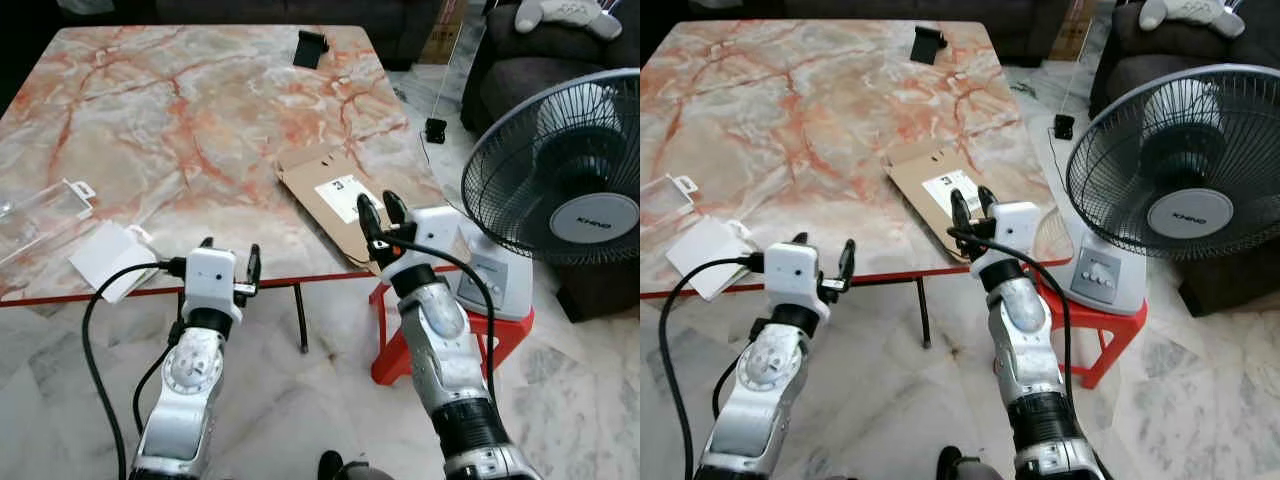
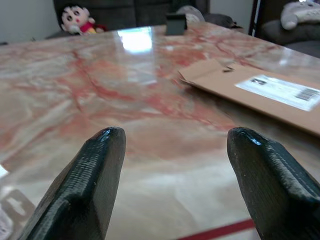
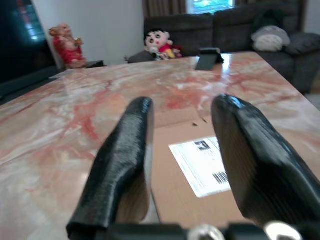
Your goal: Picking trash to rubbish bin
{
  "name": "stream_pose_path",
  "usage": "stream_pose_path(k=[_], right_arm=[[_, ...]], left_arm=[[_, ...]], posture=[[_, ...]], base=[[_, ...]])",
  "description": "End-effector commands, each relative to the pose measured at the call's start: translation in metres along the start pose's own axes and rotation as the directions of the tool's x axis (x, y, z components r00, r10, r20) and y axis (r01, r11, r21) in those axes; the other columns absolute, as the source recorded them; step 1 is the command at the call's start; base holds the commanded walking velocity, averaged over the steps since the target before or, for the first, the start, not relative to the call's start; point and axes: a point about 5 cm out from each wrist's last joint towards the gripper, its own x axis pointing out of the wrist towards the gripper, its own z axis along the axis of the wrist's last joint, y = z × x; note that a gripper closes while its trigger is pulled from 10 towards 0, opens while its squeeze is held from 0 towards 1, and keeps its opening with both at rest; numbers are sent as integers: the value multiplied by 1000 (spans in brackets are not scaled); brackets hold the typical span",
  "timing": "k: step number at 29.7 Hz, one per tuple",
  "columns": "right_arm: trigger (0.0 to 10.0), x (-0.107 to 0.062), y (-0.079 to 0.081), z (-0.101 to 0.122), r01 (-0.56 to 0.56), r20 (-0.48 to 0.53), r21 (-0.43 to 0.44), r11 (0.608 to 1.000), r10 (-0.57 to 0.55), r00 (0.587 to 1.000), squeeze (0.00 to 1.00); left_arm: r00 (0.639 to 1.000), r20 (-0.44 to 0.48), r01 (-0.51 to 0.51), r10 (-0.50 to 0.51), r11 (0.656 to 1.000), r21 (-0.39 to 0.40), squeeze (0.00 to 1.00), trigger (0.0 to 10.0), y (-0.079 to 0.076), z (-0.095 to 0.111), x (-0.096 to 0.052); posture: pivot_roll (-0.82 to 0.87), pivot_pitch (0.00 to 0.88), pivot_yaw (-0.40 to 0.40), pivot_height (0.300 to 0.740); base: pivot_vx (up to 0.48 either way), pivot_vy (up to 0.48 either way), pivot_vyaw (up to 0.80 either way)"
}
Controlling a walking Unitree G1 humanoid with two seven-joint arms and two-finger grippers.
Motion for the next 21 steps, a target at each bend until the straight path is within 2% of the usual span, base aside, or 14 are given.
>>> stream_pose_path(k=[1,4,6,9,15,18,21], right_arm=[[10000,2,-3,-8,25,-49,-25,999,-26,998,0],[10000,8,-10,-17,80,-121,-79,994,-89,989,0],[10000,13,-22,-27,155,-209,-141,978,-183,961,0],[10000,16,-34,-31,205,-261,-192,960,-251,932,0],[10000,21,-57,-29,306,-300,-273,912,-383,874,0],[10000,22,-61,-28,326,-305,-281,903,-406,862,0],[10000,23,-67,-27,315,-319,-341,886,-425,847,0]], left_arm=[[998,-41,37,-38,999,-19,0,10000,-7,-6,-1],[997,-47,58,-59,998,-35,0,10000,-11,-4,-1],[996,-47,72,-74,996,-60,0,10000,-14,-1,0],[995,-46,82,-85,994,-66,0,10000,-16,2,-1],[993,-49,99,-103,991,-86,0,10000,-18,7,-6],[993,-52,101,-105,991,-89,0,10000,-19,8,-7],[992,-51,109,-115,989,-100,0,10000,-21,11,-10]], posture=[[131,124,-56,740],[144,123,-56,740],[156,128,-57,740],[173,135,-61,740],[198,147,-63,740],[198,147,-63,740],[216,162,-69,740]], base=[[0,0,0],[0,0,0],[0,0,0],[0,0,0],[0,0,0],[0,0,0],[0,0,0]])
